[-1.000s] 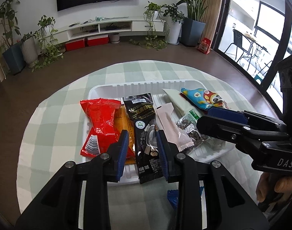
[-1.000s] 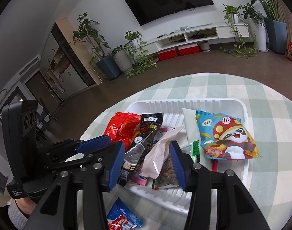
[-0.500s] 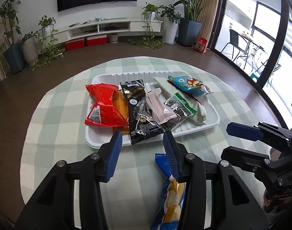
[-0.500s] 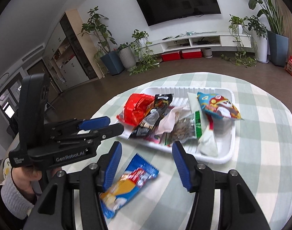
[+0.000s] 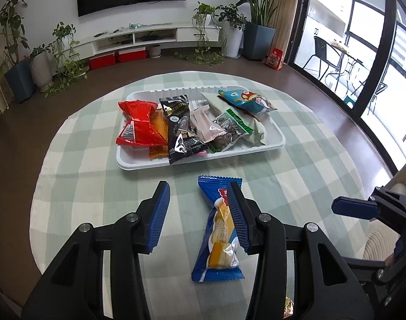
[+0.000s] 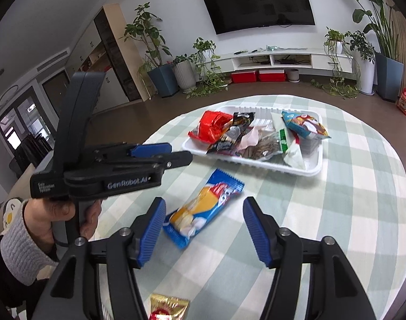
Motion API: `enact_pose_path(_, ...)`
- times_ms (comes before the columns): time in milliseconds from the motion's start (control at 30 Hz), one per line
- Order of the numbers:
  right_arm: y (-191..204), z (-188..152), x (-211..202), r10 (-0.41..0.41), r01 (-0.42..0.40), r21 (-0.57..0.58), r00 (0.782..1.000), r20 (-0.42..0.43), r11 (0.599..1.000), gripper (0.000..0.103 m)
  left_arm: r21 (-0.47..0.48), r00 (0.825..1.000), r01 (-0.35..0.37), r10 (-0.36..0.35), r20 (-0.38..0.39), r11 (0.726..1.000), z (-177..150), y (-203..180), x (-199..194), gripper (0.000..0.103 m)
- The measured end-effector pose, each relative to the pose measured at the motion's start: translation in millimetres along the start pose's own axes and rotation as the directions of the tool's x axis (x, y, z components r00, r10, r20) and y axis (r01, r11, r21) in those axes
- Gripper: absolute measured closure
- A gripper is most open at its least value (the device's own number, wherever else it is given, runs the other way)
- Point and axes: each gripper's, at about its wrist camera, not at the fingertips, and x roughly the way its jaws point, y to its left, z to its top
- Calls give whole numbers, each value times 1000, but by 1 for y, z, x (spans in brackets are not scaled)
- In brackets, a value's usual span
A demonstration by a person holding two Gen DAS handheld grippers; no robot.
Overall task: Organize snacks
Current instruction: 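Withdraw both tools toward the blue-white wafer packet and gold-red snack on the cloth, then grasp the blue-white wafer packet with the left tool while the right tool grasps the gold-red snack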
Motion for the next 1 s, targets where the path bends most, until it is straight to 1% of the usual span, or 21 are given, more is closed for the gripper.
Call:
enact_pose_path(133,15,-28,-7,-10,9,-30,999,-40,1000,37,1,1000,-8,8,-12,1000,-14,-1,-6,61)
enact_pose_path(267,26,-61,-8,-14,8,-51,995,-103,999,37,-5,1000,-11,11,-19,1000,-28,-2,-12,61)
enact_pose_path(367,36,-86,-7,-13,3,-65,988,-153,998,37,-12,1000,-9,9,-23,1000,-36,-1,-14,61)
enact_pose_path(533,50,-116,0,-49,24,-117,976,-213,993,37,-17,999,-6,6,-31,1000,-47,-1,-17,61)
enact_pose_path(633,58,-126,5,-61,27,-143,970,-233,989,37,-21,999,-8,8,-39,1000,-53,1,-18,60)
enact_pose_path(833,69,-134,17,-93,43,-194,961,-259,980,37,-33,999,-13,11,-45,999,-61,8,-20,60)
enact_pose_path(1000,74,-136,19,-124,65,-230,960,-252,971,37,-35,998,-14,12,-53,999,-65,11,-19,60)
